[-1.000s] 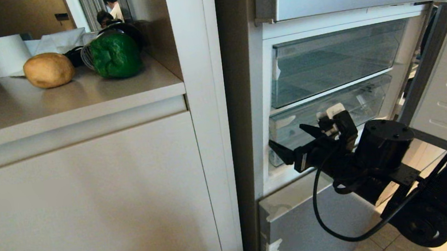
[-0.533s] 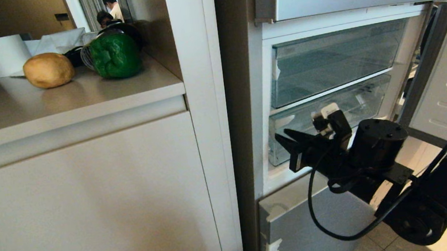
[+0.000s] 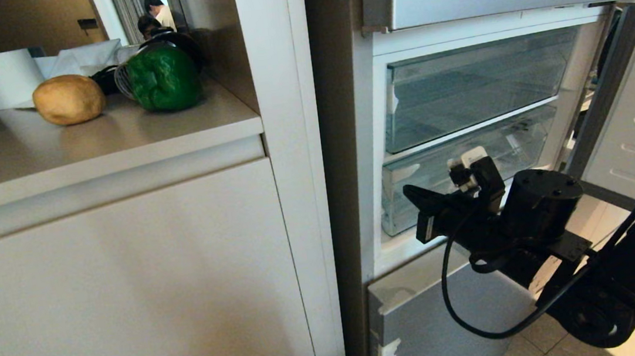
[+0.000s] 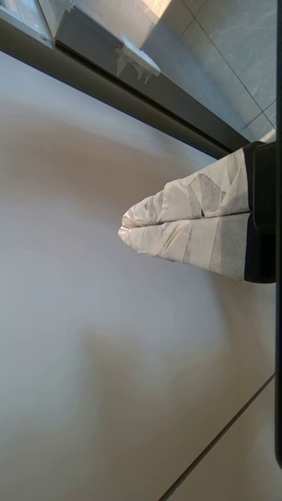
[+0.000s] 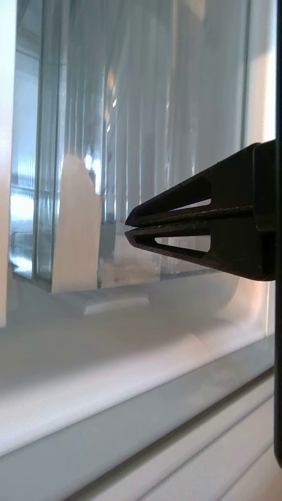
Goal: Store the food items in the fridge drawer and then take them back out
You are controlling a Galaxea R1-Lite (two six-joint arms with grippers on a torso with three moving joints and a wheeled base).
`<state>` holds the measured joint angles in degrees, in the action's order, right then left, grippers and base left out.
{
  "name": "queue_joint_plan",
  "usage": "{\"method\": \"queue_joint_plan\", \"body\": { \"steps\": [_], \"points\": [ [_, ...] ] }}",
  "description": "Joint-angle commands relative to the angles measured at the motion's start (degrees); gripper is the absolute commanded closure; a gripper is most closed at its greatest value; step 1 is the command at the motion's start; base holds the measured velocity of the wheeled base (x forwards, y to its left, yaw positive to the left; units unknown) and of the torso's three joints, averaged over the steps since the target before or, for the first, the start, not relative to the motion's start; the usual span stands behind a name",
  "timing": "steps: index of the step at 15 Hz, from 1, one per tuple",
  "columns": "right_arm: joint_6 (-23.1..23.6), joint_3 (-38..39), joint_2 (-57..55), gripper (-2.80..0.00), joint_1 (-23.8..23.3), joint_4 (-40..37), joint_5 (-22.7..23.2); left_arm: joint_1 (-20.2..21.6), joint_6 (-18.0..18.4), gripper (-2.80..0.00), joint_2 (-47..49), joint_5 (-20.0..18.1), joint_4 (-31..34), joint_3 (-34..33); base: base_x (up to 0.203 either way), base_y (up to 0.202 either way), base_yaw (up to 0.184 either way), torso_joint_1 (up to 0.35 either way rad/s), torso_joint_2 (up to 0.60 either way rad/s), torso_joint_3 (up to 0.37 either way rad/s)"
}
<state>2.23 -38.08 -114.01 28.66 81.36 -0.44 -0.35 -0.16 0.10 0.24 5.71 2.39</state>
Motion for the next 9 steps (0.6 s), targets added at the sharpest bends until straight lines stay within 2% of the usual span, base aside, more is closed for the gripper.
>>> {"method": "queue_joint_plan", "body": {
  "steps": [1, 7, 8, 9],
  "points": [
    [0.05, 0.39, 0.97, 0.00, 0.81, 0.47, -0.11, 0.00, -0.02, 0.00, 0.08, 0.02, 0.01, -0.02, 0.000, 0.000, 0.000, 0.000, 0.00, 0.000],
    [0.14, 0.82, 1.68, 0.00, 2.01, 0.46, -1.53, 0.00, -0.02, 0.00, 0.08, 0.02, 0.01, -0.02, 0.000, 0.000, 0.000, 0.000, 0.00, 0.000],
    [0.10, 0.82, 1.68, -2.80, 2.01, 0.38, -1.58, 0.00, -0.02, 0.00, 0.08, 0.02, 0.01, -0.02, 0.000, 0.000, 0.000, 0.000, 0.00, 0.000],
    [0.14, 0.82, 1.68, -2.80, 2.01, 0.38, -1.50, 0.00, -0.02, 0.00, 0.08, 0.02, 0.01, -0.02, 0.000, 0.000, 0.000, 0.000, 0.00, 0.000]
  ]
}}
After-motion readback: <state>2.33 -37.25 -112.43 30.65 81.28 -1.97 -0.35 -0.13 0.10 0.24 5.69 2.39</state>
